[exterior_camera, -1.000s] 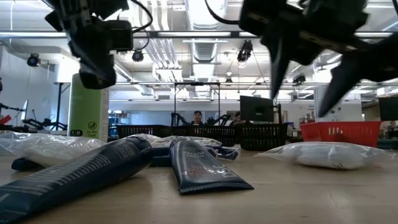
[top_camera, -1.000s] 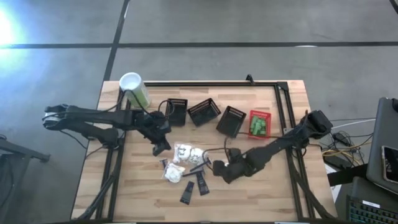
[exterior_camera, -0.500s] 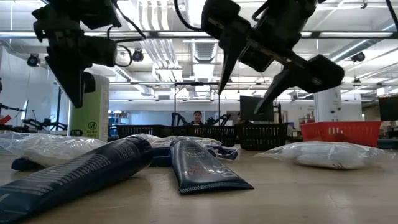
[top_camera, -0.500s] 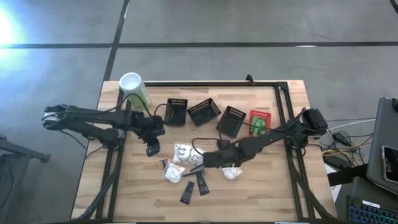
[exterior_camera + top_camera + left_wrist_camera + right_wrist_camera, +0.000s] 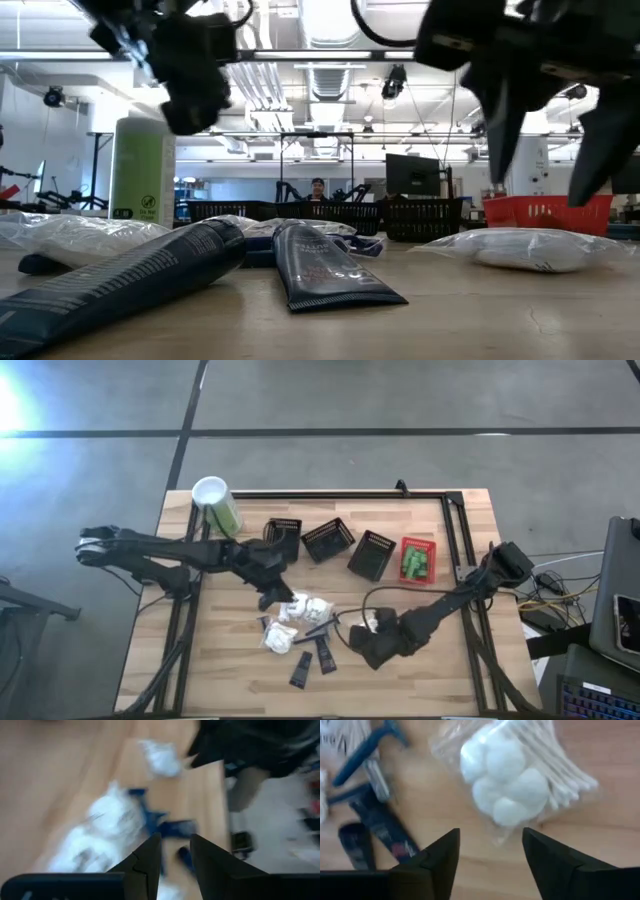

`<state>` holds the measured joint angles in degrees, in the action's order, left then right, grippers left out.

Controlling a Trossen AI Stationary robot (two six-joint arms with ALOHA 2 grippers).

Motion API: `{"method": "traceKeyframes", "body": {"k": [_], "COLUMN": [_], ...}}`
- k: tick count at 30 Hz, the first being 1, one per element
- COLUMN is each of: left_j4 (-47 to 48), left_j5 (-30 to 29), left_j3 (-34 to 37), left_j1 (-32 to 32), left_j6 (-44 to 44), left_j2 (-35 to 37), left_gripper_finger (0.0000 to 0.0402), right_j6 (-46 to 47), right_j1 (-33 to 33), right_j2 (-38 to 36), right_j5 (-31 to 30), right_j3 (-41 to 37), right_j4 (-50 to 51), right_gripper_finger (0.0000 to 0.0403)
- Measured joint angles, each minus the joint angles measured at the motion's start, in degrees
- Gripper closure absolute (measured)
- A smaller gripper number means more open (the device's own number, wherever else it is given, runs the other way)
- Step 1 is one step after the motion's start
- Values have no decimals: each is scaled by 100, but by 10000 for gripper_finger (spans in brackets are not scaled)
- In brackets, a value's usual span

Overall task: Pick & Place Travel size toiletries
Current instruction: Put the cotton pack into the left black bin

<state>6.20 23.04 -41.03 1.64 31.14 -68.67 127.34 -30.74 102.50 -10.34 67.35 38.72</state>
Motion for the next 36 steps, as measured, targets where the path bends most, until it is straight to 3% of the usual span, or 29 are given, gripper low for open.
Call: {"method": "traceKeyframes", "body": {"k": [4, 8, 10, 13, 16, 21, 26, 36], "left_j4": [56, 1249, 1985, 2783, 2978, 2231, 2104, 1969], "left_j5": [302, 228, -166, -1238, -1957, -1831, -1594, -1006], "left_j3": [-169, -360, -364, -364, -360, -284, -278, -283], "left_j1": [3, 12, 3, 6, 16, 78, 322, 568], "left_j6": [-16, -521, -727, -825, -812, -881, -1212, -2079], "left_j2": [-523, -515, -363, -91, 11, -131, -580, -1603], "left_gripper_finger": [294, 294, 294, 293, 288, 262, 245, 244], "right_j6": [274, -95, -372, -609, -767, -1573, -2203, -2603], "right_j1": [41, 185, 244, 305, 367, 609, 948, 1114], "right_j2": [2, 11, 11, 11, 11, 11, 11, 11], "right_j5": [-299, -430, -489, -538, -615, -505, -379, -241], "right_j3": [-206, -182, -72, -28, -38, -40, -39, -33], "right_j4": [-241, -685, -796, -752, -752, -1567, -2265, -2542], "right_gripper_finger": [232, 253, 255, 248, 226, 182, 151, 162]}}
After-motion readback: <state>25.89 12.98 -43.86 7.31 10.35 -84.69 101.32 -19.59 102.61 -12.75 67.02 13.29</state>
